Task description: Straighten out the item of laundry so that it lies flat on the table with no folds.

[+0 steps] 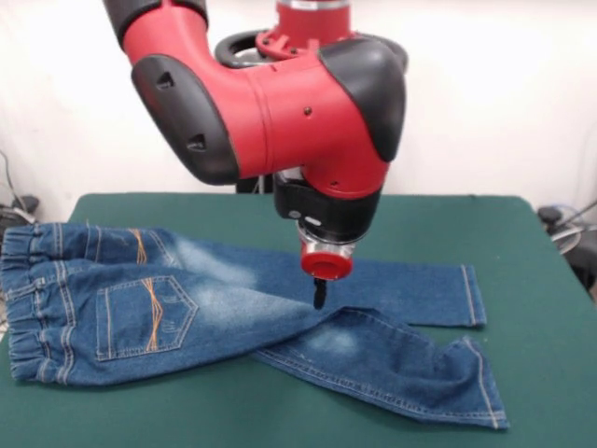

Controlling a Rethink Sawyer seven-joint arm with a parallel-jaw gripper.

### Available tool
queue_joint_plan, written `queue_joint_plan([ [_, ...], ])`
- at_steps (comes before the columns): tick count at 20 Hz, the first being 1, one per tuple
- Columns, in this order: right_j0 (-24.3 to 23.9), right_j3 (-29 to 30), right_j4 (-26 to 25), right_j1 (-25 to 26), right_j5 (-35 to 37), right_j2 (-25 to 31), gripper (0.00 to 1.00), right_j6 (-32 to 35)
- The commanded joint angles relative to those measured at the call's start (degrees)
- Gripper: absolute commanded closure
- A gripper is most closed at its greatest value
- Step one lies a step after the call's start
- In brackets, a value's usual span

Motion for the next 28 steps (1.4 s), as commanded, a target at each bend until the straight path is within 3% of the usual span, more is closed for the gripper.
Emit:
queue_joint_plan([
  [1,-3.3,1.6,-3.7,3.0,-7.0,2.1,0.0,-15.3],
  [11,-4.9,3.5,-2.8,2.8,-11.9,3.4,0.0,-14.8],
  [28,-3.4,4.7,-0.7,3.0,-13.2,2.8,0.0,-13.3],
])
